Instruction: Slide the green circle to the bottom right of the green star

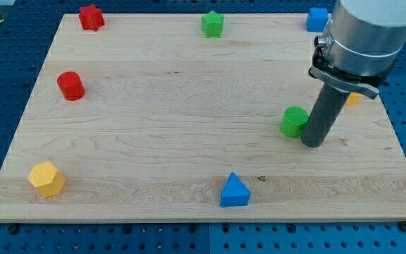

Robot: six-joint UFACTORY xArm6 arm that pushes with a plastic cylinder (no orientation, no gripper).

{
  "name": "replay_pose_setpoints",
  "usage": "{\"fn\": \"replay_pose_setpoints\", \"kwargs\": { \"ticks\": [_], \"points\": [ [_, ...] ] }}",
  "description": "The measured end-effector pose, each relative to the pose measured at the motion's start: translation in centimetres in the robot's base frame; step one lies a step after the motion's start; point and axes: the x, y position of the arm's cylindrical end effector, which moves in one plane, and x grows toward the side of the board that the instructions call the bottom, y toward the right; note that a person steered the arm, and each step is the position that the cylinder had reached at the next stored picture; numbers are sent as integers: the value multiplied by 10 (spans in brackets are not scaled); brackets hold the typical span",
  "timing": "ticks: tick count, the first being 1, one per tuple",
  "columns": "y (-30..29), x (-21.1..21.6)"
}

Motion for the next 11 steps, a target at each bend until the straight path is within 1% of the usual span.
{"fn": "replay_pose_setpoints", "kwargs": {
  "ticks": [1, 2, 3, 4, 5, 6, 8, 9, 10, 11],
  "points": [
    [-39, -14],
    [-55, -35],
    [-43, -48],
    [-29, -46],
    [-28, -53],
    [-40, -80],
    [-69, -85],
    [-74, -103],
    [-64, -119],
    [-33, -123]
  ]
}}
